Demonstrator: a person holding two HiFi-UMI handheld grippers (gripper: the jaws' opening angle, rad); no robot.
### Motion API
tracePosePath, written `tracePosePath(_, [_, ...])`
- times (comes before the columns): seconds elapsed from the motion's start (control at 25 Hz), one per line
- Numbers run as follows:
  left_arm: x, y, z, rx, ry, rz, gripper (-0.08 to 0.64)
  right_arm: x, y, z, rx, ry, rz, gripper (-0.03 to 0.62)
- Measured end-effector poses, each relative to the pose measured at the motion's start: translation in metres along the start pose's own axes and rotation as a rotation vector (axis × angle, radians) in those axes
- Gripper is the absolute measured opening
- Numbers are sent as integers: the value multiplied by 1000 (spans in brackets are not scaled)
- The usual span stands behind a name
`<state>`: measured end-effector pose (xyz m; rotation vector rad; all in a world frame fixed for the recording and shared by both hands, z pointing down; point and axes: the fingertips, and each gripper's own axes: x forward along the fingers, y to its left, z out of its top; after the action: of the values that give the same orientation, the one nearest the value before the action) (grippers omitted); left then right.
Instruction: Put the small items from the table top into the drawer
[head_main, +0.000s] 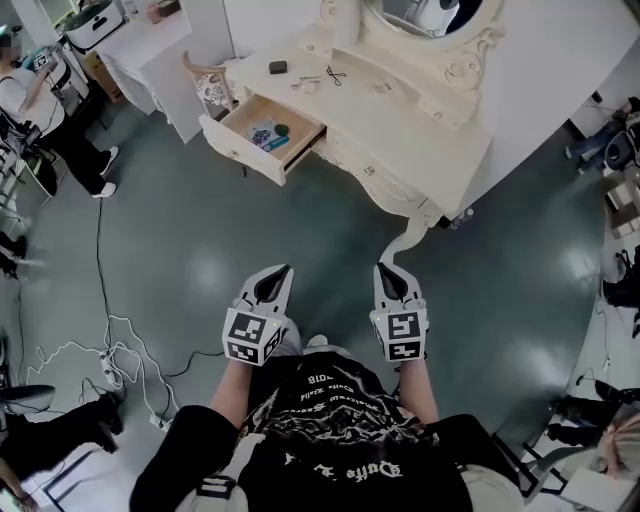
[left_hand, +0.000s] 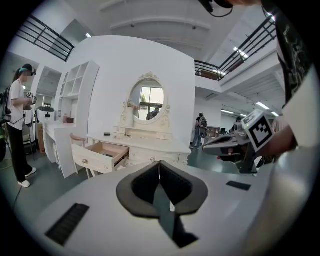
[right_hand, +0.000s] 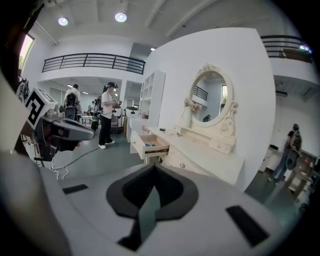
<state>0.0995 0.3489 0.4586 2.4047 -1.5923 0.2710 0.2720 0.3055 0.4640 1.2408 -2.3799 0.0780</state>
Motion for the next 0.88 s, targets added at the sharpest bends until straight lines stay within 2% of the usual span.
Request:
tracePosePath(0.28, [8,6,-1,3,0,-16,17,7,3,6,13,-21,0,9])
tracePosePath(0.48, [26,15,-1,-7,10,-37,17,22,-1,3,20,11,2,11])
tracePosePath(0.88, [68,71,13,-25,20,-45,17,79,-14,31,14,34,-5,11])
